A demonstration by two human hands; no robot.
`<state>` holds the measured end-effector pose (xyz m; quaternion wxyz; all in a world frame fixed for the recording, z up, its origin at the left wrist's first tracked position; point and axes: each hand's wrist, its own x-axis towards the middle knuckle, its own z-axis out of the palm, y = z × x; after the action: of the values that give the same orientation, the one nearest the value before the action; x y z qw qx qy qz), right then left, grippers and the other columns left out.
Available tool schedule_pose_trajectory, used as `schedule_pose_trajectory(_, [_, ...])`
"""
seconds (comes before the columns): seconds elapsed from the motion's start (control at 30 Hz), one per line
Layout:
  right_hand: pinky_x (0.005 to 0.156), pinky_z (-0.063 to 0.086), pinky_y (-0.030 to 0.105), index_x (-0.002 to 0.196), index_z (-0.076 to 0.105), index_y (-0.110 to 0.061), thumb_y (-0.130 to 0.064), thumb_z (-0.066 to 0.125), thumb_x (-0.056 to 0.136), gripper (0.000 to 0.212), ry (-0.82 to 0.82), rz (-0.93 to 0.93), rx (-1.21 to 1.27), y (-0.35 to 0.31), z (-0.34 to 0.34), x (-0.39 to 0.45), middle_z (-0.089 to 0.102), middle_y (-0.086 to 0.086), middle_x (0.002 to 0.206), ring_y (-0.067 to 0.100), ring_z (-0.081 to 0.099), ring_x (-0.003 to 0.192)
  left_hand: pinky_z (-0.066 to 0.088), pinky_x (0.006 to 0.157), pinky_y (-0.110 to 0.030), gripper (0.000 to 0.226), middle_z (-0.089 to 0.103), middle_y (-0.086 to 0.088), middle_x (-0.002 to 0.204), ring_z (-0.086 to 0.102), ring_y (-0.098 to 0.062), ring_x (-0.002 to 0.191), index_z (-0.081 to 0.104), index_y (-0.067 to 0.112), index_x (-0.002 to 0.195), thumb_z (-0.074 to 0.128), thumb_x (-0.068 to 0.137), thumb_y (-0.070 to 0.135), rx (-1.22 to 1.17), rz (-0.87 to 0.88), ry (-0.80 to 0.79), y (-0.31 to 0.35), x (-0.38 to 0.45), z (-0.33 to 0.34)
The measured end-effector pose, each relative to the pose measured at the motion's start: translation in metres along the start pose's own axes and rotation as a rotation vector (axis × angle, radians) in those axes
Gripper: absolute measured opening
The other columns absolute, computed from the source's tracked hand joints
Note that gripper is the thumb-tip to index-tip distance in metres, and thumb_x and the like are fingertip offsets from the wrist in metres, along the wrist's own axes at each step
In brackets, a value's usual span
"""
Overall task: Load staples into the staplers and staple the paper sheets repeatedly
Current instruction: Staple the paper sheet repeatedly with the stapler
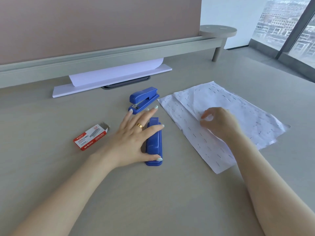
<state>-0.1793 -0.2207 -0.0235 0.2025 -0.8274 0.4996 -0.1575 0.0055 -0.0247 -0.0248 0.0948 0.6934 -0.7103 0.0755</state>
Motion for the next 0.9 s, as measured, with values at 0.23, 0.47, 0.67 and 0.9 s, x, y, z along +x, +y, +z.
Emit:
schedule_pose_trajectory(0.23, [0.056,0.035,0.027,0.092,0.062,-0.021,-0.026,0.06,0.079,0.015,0.003,-0.047,-0.037,-0.004,0.003,0.001,0.054,-0.005,0.092,0.022,0.052,0.069,0.029,0.101,-0.04,0.057,0.059,0.001,0.069,0.06,-0.024,0.081,0.044,0.014,0.064,0.045,0.063,0.071,0.198,-0.083,0.218,0.01,0.016,0.005])
schedule_pose_trajectory(0.47, [0.054,0.034,0.028,0.079,0.055,-0.013,-0.019,0.059,0.079,0.008,-0.038,-0.172,-0.148,0.004,-0.002,0.008,0.053,0.004,0.088,0.026,0.051,0.073,0.036,0.073,-0.028,0.058,0.061,0.002,0.096,0.056,-0.022,0.094,0.051,0.017,0.109,0.057,0.07,0.06,-0.028,-0.208,0.078,0.008,0.002,-0.005])
schedule_pose_trajectory(0.67, [0.056,0.04,0.031,0.075,0.056,-0.011,-0.011,0.053,0.079,0.005,0.052,-0.217,-0.311,0.022,-0.009,0.013,0.063,0.007,0.089,0.032,0.057,0.069,0.023,0.051,-0.021,0.032,0.056,0.003,0.073,0.049,-0.019,0.069,0.055,0.016,0.079,0.066,0.075,0.045,-0.024,-0.225,0.148,-0.009,-0.008,-0.004])
schedule_pose_trajectory(0.9, [0.089,0.05,0.034,0.073,0.066,-0.011,-0.005,0.062,0.077,0.008,0.472,-0.8,-0.109,0.035,-0.012,-0.017,0.073,0.0,0.083,0.018,0.066,0.071,0.031,0.053,-0.029,0.034,0.059,-0.004,0.057,0.053,-0.028,0.058,0.055,0.01,0.074,0.072,0.071,0.039,-0.034,-0.477,0.325,-0.01,-0.02,0.011])
